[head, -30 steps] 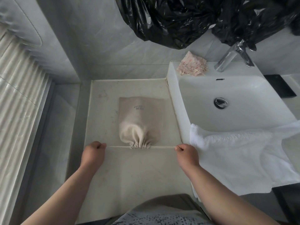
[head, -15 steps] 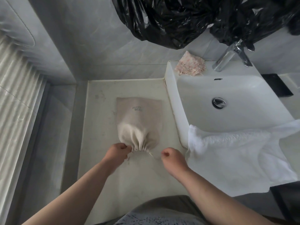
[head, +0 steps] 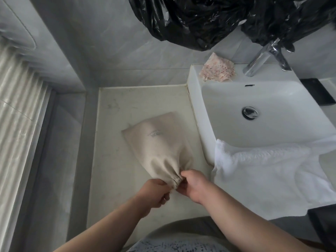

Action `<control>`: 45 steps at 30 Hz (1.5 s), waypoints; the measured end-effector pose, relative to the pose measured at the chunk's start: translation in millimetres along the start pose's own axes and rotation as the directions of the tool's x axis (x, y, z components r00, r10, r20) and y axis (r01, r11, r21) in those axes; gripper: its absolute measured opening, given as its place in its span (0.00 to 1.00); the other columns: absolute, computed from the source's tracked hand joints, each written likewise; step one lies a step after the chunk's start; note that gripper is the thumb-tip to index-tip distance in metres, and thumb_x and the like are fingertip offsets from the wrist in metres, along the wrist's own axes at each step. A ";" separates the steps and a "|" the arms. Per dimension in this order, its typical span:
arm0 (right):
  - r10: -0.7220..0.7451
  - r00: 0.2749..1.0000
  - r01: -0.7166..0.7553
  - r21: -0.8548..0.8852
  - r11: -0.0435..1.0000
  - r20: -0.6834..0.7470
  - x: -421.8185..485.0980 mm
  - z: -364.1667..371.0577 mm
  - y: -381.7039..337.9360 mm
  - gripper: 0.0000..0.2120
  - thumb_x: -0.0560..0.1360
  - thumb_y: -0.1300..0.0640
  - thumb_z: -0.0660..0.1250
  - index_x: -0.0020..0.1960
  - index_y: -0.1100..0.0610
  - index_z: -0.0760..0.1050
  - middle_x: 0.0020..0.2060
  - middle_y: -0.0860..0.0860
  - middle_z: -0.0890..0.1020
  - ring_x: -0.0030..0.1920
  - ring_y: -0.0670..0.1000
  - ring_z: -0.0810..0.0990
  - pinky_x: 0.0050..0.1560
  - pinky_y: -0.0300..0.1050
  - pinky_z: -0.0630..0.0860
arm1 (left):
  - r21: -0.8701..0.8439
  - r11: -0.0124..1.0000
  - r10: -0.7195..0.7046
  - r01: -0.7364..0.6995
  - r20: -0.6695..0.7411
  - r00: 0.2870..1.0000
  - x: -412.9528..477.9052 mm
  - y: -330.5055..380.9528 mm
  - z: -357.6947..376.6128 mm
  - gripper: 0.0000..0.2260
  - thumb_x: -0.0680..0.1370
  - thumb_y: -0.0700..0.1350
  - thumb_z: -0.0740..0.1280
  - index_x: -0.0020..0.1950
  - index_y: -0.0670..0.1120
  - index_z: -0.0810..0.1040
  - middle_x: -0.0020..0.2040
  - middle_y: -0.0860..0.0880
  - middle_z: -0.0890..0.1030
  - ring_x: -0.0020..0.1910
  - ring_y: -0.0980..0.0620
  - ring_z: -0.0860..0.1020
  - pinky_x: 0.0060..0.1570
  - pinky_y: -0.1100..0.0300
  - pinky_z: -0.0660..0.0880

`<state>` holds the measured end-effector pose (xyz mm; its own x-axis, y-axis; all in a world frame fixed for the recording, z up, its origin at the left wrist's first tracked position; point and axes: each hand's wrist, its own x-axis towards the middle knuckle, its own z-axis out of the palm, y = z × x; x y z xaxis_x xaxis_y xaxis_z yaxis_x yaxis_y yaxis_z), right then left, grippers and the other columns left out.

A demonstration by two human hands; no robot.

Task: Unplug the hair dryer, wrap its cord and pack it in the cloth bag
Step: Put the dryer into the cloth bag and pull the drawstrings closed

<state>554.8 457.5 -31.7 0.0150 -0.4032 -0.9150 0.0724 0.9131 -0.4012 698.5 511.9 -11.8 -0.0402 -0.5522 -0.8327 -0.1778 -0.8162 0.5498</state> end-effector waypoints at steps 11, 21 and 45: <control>-0.120 0.948 0.155 0.096 0.983 -0.296 10.5 -52.1 4.2 0.35 0.66 0.41 0.68 0.71 0.51 0.68 0.61 0.54 0.80 0.59 0.59 0.79 0.63 0.58 0.76 | 0.420 0.906 0.258 -0.052 -0.450 0.855 32.2 31.7 -92.5 0.14 0.76 0.52 0.70 0.57 0.45 0.80 0.52 0.43 0.82 0.53 0.42 0.81 0.48 0.57 0.74; -0.230 0.971 0.238 0.136 0.962 -0.070 3.2 -53.8 1.7 0.32 0.52 0.32 0.78 0.51 0.38 0.70 0.59 0.49 0.82 0.59 0.55 0.80 0.65 0.60 0.74 | 0.118 0.981 0.187 -0.156 -0.323 0.928 68.0 38.5 -79.2 0.12 0.78 0.53 0.67 0.56 0.46 0.79 0.48 0.48 0.82 0.40 0.50 0.78 0.33 0.60 0.69; -0.343 0.888 0.314 0.141 0.939 0.306 -41.9 -55.8 -11.7 0.42 0.51 0.46 0.85 0.62 0.55 0.78 0.58 0.58 0.83 0.59 0.60 0.81 0.63 0.62 0.75 | -0.512 0.786 0.122 -0.345 -0.419 0.900 -0.9 24.1 -86.5 0.13 0.78 0.43 0.70 0.59 0.38 0.75 0.52 0.39 0.83 0.47 0.42 0.82 0.50 0.48 0.79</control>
<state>497.6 467.1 8.9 0.2940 -0.6900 -0.6614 0.2137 0.7220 -0.6581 779.2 478.0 7.9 0.3537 -0.6680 -0.6547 0.3777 -0.5384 0.7533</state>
